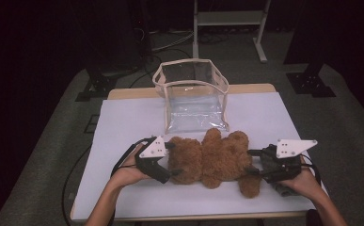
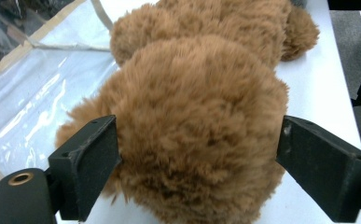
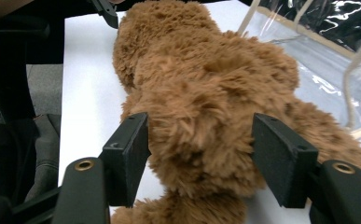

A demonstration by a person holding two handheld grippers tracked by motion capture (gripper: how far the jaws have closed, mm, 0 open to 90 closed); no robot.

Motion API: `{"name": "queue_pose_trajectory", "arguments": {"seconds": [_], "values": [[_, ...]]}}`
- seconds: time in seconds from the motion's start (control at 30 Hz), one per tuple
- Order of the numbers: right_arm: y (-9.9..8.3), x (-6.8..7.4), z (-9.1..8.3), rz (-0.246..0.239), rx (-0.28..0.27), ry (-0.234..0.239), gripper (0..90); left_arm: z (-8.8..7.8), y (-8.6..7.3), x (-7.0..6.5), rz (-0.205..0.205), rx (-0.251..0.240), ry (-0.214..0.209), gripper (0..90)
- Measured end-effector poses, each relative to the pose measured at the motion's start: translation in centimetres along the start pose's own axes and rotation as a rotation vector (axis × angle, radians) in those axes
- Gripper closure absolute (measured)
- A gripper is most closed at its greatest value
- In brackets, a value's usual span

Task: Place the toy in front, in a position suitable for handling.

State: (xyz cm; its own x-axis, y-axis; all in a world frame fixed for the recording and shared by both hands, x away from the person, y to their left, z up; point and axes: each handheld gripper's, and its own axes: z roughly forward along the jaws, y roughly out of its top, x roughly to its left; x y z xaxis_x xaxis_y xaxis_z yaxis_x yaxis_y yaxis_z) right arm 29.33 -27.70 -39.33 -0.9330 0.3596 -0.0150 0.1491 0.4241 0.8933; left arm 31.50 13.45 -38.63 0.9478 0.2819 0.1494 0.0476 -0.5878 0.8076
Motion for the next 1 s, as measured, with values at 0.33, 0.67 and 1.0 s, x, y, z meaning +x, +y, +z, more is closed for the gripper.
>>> {"name": "queue_pose_trajectory", "arguments": {"seconds": [0.33,0.67,1.0], "values": [[0.7,-0.1,2.4,-0.034,0.001,-0.023,39.0,2.3,-0.5,0.3,-0.028,0.032,0.043,12.6],[2.6,-1.0,3.5,0.063,0.015,-0.023,73.2,1.4,-0.1,0.6,-0.085,0.026,0.023,37.8],[6.0,0.5,3.0,0.061,0.028,0.043,75.1,-2.2,0.9,0.3,-0.158,-0.018,-0.044,38.0]]}}
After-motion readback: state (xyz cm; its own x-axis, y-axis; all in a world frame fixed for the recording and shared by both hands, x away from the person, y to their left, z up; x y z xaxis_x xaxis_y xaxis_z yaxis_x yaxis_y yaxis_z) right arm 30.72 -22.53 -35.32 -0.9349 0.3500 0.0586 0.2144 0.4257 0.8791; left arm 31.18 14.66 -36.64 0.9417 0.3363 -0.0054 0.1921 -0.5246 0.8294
